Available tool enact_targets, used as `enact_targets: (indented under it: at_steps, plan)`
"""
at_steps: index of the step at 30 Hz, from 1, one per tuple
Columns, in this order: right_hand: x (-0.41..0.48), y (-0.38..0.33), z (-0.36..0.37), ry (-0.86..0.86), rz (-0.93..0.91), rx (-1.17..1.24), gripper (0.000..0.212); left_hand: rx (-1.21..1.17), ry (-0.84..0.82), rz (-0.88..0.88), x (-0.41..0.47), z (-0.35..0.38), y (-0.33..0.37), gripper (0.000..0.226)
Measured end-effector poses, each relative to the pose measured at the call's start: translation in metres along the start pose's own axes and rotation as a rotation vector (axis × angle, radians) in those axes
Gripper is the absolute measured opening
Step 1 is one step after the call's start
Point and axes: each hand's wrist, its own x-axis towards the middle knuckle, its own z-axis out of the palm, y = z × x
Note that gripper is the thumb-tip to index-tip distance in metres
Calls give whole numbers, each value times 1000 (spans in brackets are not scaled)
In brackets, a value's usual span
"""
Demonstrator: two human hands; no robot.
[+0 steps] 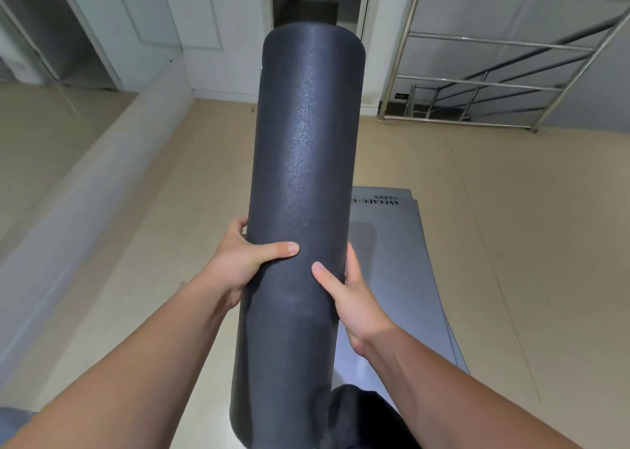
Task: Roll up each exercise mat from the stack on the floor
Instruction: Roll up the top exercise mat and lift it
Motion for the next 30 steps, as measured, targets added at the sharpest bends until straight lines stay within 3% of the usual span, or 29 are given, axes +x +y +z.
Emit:
enact_targets:
  at_steps: [7, 11, 19, 26, 30]
  plan:
    - [176, -32, 48, -2, -34, -11, 64, 21, 37, 8, 153, -54, 71, 107]
    - [300, -71, 82, -49, -34, 5, 57, 15, 79, 0, 265, -88, 129, 97]
    - [501, -123, 169, -58, 13, -29, 65, -14, 138, 6, 437, -181, 224, 95]
    - [689, -136, 264, 18, 30, -91, 65, -86, 73, -13, 613, -288, 280, 81]
    - [786, -157, 330, 45, 44, -74, 62, -44, 28, -31, 711, -356, 333, 86]
